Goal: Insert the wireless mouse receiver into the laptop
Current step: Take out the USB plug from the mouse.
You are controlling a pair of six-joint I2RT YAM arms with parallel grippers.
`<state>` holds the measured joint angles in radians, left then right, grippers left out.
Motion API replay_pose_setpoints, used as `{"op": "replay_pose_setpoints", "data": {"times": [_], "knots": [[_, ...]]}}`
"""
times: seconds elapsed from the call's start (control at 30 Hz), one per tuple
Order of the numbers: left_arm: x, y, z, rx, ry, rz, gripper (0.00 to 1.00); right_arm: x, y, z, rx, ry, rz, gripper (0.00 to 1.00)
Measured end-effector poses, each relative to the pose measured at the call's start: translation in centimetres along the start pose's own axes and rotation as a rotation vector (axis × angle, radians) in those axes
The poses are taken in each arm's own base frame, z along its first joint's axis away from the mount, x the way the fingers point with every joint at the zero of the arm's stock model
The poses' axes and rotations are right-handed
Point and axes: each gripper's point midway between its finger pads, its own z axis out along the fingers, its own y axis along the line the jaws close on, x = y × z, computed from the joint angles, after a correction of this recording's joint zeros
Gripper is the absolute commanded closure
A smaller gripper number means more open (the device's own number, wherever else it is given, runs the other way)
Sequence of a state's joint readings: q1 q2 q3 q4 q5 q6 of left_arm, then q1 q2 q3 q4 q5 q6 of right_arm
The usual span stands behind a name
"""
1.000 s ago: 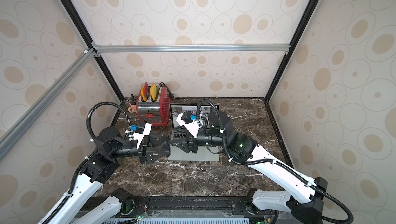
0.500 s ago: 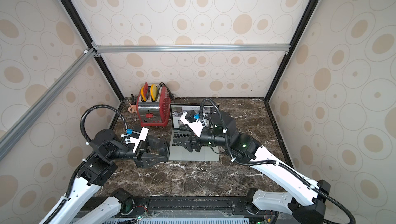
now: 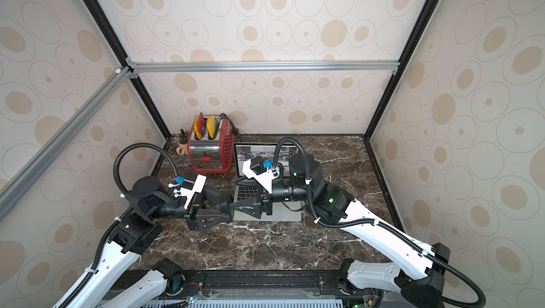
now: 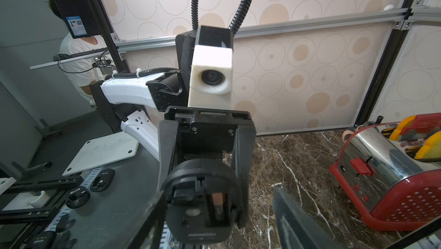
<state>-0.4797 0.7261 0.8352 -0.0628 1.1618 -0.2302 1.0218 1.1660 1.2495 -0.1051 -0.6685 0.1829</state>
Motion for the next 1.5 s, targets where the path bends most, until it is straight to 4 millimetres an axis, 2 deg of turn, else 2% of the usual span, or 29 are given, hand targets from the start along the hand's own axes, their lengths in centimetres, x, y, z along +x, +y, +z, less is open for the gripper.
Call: {"op": "replay_pose_setpoints", "data": {"times": [0.6,0.7,0.83,1.07,1.5], "knots": [[0.0,0.0,0.0,0.000,0.001,-0.001,1.00,-0.1,-0.1,0.3,-0.009,-0.008,0.012,0.28],[0.0,0.1,0.0,-0.002,0.001,-0.002,1.00,0.0,-0.2,0.3,-0.005,-0.003,0.015,0.33],[0.1,0.4,0.0,-0.017,0.000,-0.006,1.00,0.1,-0.3,0.3,0.008,0.004,0.017,0.46],[0.0,0.9,-0.1,-0.048,-0.002,-0.011,1.00,0.2,-0.8,0.2,0.055,0.030,0.023,0.56],[0.7,2.4,-0.2,-0.125,0.006,-0.045,1.00,1.0,-2.4,0.1,0.163,0.088,0.054,0.58]]}}
